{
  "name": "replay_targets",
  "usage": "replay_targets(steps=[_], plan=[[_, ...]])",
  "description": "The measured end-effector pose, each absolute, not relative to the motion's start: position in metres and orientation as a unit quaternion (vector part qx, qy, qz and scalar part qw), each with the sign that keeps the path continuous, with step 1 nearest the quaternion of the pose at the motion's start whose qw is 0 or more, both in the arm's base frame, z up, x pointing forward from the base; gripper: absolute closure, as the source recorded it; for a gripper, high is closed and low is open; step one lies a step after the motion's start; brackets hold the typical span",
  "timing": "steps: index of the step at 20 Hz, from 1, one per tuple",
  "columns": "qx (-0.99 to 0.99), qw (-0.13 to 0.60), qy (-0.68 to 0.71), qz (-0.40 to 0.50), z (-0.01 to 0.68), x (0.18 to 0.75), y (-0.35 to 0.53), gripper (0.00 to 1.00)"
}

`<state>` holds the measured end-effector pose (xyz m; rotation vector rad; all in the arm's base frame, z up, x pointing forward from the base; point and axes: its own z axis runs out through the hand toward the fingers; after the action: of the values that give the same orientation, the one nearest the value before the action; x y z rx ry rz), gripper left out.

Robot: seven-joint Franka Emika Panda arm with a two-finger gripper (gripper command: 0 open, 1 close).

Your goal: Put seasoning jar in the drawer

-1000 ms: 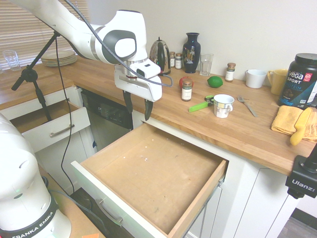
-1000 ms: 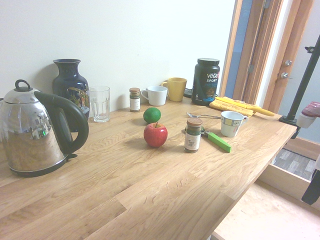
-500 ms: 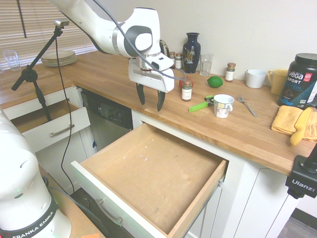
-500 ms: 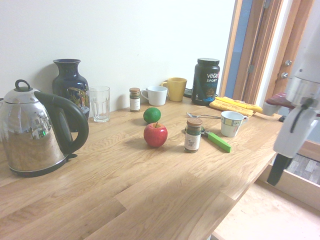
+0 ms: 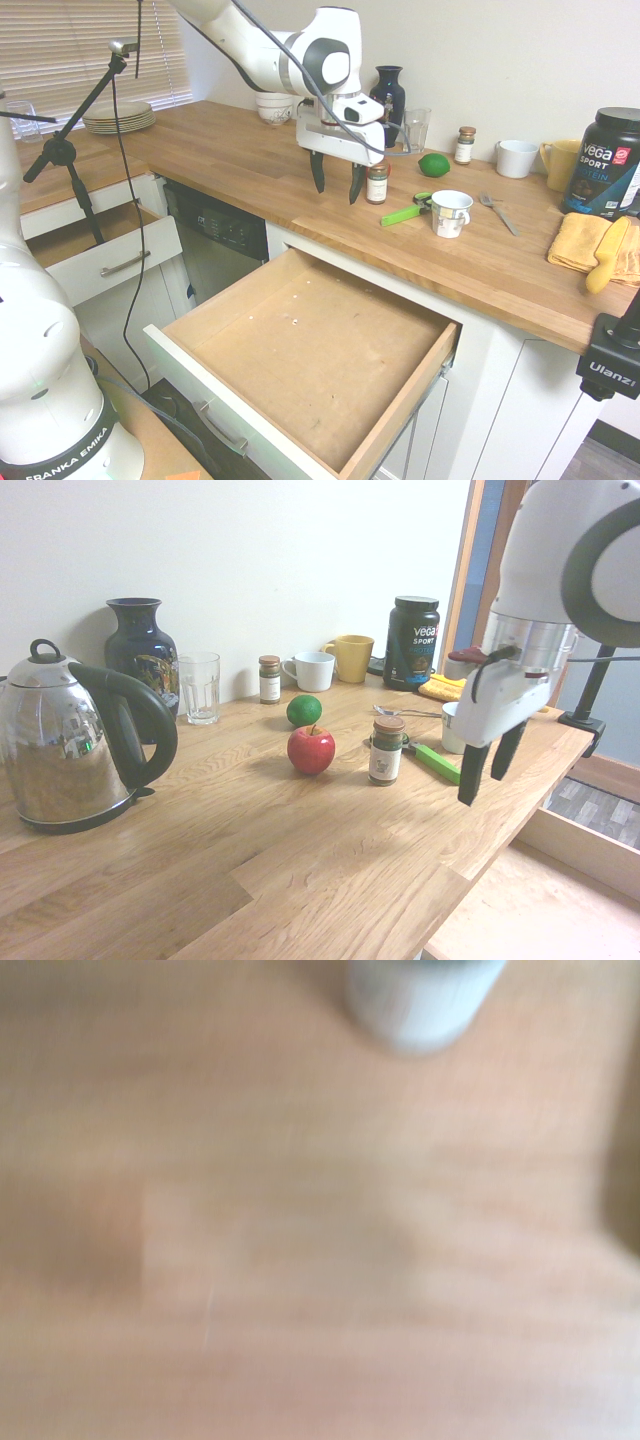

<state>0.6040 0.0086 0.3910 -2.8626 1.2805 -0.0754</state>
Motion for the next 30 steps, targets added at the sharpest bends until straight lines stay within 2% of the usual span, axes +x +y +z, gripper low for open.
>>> replay_targets(steps=[15,24,25,30], plan=[[-0.914,-0.015,0.406,-0.002,0.370,0.721,0.012,0.00],[-0.914,-0.022,0.405,0.005,0.359,0.745,0.017,0.00],[-0.914,-0.023,0.406,0.006,0.357,0.745,0.015,1.00],[-0.915,-0.021,0.404,0.006,0.355,0.746,0.013,1.00]])
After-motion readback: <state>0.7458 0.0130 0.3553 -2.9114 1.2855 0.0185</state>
